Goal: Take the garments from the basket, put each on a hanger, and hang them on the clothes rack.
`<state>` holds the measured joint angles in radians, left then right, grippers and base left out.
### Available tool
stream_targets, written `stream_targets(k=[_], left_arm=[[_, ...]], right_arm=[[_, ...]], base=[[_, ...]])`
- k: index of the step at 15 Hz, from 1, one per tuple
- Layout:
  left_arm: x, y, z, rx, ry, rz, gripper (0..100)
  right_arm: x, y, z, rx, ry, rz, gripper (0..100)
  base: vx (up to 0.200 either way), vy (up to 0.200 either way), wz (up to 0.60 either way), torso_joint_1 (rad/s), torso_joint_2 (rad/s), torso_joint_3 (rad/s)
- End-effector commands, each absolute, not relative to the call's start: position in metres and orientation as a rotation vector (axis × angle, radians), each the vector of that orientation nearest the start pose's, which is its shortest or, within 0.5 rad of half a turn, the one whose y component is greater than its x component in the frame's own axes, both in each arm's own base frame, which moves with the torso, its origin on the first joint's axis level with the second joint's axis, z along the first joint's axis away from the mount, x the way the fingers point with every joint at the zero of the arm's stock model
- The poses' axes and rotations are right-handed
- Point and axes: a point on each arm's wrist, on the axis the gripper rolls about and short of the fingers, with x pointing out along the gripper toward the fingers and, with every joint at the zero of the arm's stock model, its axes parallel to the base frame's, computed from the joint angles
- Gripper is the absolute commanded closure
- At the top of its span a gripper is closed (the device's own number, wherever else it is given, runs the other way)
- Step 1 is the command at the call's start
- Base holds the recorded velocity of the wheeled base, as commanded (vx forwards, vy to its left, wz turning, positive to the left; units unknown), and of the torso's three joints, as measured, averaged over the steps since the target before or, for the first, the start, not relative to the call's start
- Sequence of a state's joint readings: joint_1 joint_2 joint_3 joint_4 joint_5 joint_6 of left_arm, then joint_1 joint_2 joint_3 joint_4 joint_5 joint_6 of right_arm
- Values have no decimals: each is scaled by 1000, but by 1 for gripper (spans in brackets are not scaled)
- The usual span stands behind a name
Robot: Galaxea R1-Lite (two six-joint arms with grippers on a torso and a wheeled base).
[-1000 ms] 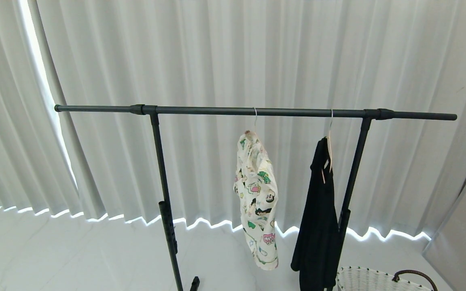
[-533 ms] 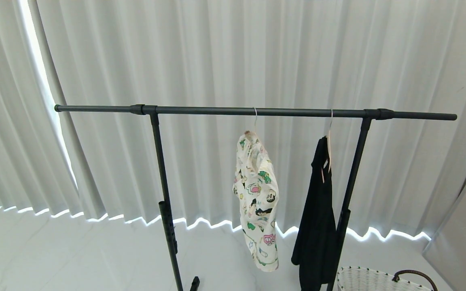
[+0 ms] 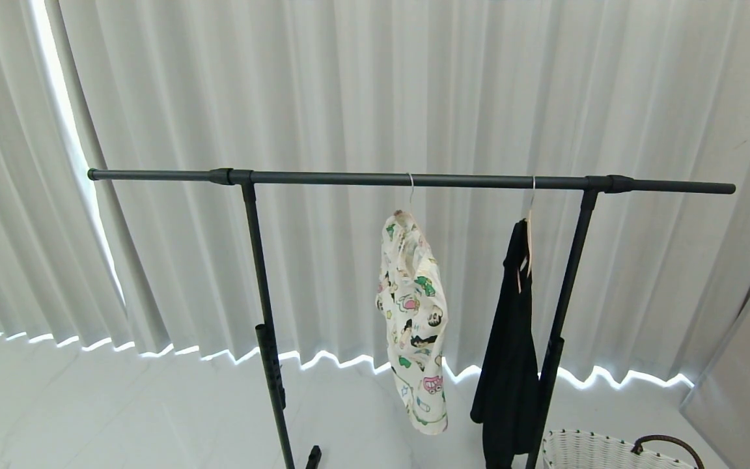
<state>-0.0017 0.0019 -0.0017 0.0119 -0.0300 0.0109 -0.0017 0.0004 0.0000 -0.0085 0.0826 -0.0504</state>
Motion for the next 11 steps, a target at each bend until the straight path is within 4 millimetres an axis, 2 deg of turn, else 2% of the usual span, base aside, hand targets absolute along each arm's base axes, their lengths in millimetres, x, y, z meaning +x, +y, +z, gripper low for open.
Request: stream_targets(k=[1, 11], left_arm=[[-23, -1, 75, 11, 12, -31, 0], [-23, -1, 75, 11, 12, -31, 0]], right_arm=[[-23, 2, 76, -51, -11, 81, 0], [-23, 2, 76, -29, -9, 80, 0]], base=[[0, 0, 0, 0, 0, 0], [0, 0, 0, 0, 0, 0]])
